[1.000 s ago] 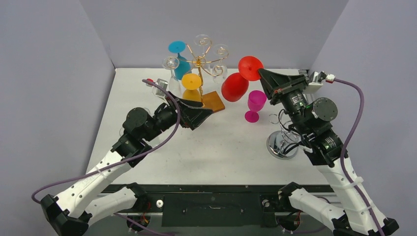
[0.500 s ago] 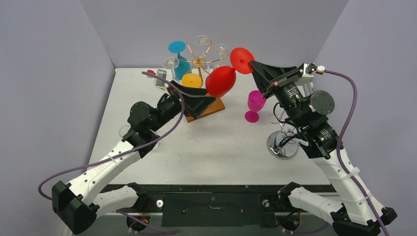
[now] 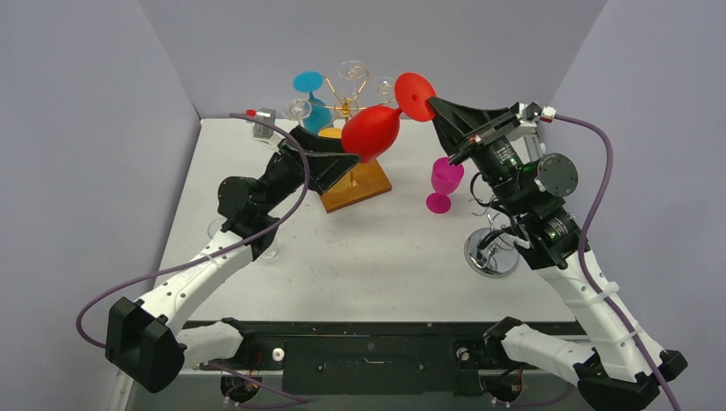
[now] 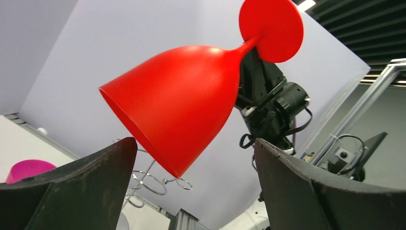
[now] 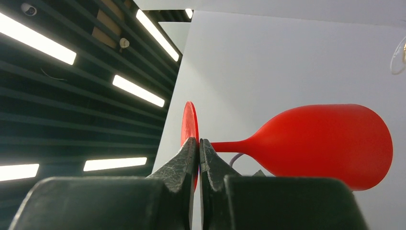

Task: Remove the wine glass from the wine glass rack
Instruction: Place the wine glass at the center of the board.

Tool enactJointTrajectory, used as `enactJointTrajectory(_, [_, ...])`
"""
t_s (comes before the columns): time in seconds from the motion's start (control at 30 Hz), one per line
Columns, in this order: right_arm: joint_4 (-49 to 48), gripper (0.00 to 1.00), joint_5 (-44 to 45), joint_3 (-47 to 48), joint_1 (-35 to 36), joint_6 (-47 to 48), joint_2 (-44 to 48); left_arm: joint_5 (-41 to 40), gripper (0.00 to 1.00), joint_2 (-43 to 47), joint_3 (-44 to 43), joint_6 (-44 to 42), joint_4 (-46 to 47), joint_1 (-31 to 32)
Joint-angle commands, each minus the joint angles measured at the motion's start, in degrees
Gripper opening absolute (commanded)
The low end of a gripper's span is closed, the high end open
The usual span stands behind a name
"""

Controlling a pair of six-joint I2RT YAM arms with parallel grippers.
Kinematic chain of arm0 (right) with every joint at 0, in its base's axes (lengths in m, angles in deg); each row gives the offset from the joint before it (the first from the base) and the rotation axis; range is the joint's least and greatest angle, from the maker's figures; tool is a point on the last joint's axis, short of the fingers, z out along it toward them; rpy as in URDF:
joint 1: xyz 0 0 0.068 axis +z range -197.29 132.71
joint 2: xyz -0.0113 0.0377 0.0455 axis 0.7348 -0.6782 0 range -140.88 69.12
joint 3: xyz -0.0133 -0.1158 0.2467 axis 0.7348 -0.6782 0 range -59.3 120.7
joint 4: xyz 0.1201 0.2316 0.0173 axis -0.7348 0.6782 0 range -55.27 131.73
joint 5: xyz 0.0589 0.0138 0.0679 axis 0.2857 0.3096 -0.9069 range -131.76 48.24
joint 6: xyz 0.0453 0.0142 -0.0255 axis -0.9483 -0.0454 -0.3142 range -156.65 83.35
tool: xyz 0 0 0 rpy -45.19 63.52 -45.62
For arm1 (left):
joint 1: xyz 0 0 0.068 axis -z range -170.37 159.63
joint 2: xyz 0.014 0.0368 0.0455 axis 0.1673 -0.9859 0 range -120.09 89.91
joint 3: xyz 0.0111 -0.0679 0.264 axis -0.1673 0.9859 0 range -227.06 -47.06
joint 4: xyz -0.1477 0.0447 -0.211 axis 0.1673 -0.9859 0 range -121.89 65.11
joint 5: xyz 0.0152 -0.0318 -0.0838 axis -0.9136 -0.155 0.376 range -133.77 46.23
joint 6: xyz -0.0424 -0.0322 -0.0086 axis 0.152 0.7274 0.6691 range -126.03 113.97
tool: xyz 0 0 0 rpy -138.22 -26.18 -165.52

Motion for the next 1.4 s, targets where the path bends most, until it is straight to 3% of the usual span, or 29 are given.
enactJointTrajectory(0.0, [-8.3, 0.00, -2.8, 0.1, 0.8, -3.9, -1.4, 3.7, 0.88, -0.9, -1.7, 6.8, 13.2, -0.9])
enactJointTrajectory(0.2, [-11.9, 0.00, -3.4, -2.3, 0.9, -6.7, -1.7, 4.5, 0.71, -1.6, -2.4, 11.1, 19.7, -1.5])
enactJointTrajectory(0.37, [-12.8, 0.00, -3.4, -2.9, 0.9, -7.5, -2.1, 4.6, 0.51, -1.7, -3.0, 12.6, 21.8, -1.6])
enactJointTrajectory(0.43, [-13.2, 0.00, -3.6, -3.2, 0.9, -7.6, -2.4, 4.2, 0.40, -1.5, -3.3, 12.2, 21.3, -1.6])
enactJointTrajectory(0.6, [-12.9, 0.00, -5.0, -2.7, 0.7, -6.0, -3.3, 3.1, 0.02, 0.8, -3.8, 8.9, 15.4, -2.1])
enactJointTrajectory(0.67, [-10.9, 0.12, -5.8, -1.4, 0.3, -3.4, -3.7, 2.0, 0.00, 3.7, -4.3, 5.9, 9.6, -2.5])
enactJointTrajectory(0.73, [-7.8, 0.37, -6.0, -0.1, -0.3, 1.3, -4.0, 0.3, 0.00, 6.6, -5.3, 1.9, 1.7, -3.2])
enactJointTrajectory(0.8, [-4.3, 0.53, -6.1, 1.2, -1.4, 4.9, -4.1, -4.2, 0.00, 10.3, -6.8, -3.4, -8.9, -4.8])
enactJointTrajectory(0.87, [-1.0, 0.64, -6.8, 3.0, -2.8, 8.3, -4.4, -10.6, 0.00, 14.2, -9.1, -12.0, -25.5, -5.6])
enactJointTrajectory(0.93, [3.3, 0.70, -7.2, 4.8, -4.4, 12.4, -4.9, -18.5, 0.00, 17.2, -13.1, -19.4, -38.9, -5.8])
enactJointTrajectory(1.07, [12.4, 0.73, -5.4, 8.6, -6.6, 21.7, -5.7, -36.3, 0.00, 18.1, -24.5, -28.0, -60.9, -6.1])
enactJointTrajectory(1.2, [21.2, 0.74, -3.2, 11.9, -7.0, 30.3, -7.0, -50.4, 0.00, 14.6, -33.2, -32.8, -75.0, -6.5])
enactJointTrajectory(1.37, [26.7, 0.74, -2.9, 14.6, -7.2, 37.9, -9.2, -58.3, 0.00, 6.1, -42.3, -36.6, -85.9, -10.1])
